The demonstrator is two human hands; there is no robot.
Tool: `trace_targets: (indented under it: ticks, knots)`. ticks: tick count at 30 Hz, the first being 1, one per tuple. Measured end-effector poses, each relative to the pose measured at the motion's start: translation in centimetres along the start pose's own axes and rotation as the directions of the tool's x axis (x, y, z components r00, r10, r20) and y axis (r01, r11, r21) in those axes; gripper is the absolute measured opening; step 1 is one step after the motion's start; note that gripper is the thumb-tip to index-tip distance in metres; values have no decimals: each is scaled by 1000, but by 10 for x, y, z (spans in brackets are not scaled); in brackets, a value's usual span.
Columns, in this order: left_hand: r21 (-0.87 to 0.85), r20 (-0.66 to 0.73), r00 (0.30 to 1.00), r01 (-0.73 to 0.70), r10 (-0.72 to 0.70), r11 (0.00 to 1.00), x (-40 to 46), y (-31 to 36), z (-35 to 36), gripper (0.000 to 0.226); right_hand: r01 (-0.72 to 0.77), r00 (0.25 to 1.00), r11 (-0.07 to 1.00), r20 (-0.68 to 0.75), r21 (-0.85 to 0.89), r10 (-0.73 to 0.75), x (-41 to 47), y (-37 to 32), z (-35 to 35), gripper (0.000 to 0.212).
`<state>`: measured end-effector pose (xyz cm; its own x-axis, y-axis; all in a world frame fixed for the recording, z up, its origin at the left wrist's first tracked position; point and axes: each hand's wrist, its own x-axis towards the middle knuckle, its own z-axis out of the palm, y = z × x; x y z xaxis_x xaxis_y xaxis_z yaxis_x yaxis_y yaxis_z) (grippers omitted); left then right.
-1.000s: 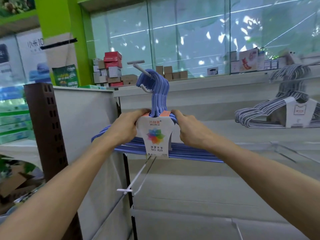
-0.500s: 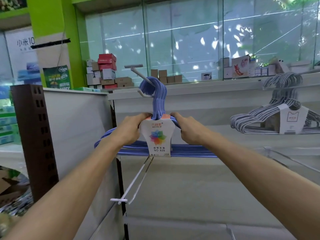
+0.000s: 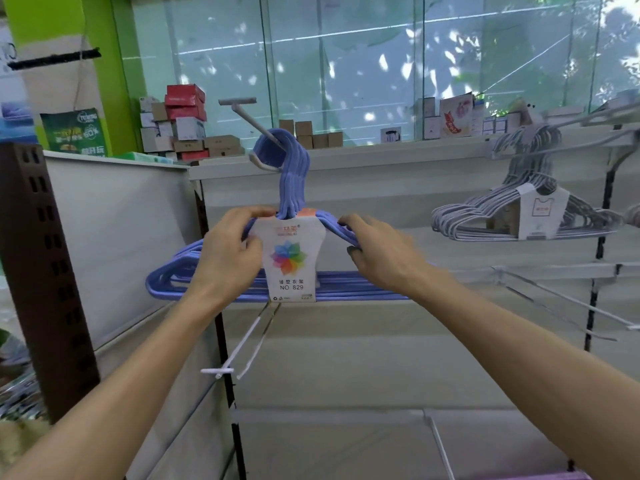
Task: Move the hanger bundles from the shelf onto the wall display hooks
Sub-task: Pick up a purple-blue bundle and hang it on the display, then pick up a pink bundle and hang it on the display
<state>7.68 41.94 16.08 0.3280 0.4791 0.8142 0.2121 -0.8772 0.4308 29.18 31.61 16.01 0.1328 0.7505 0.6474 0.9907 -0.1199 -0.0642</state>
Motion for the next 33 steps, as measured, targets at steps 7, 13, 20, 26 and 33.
trace_targets:
  ticks: [7,13,20,26,33]
  knots:
    - [-347,-75,997,-39,14,937,-42,80,36,33,52,992,998,-115,-36,-56,-91,20,-42,36]
    - [-621,60,991,-59,123,781,-76,157,95,21,-31,986,999,-165,-16,28,-188,65,-88,23]
    - [-796,173,939,-44,297,603,-121,254,188,15,-204,960,978,-189,35,207,-306,132,-140,20]
    - [-892,258,915,102,309,441,-166,349,276,21,-355,918,934,-174,33,355,-421,195,-196,19]
    - [-924,367,847,283,384,258,-238,463,368,23,-581,796,814,-211,-6,567,-557,256,-254,17]
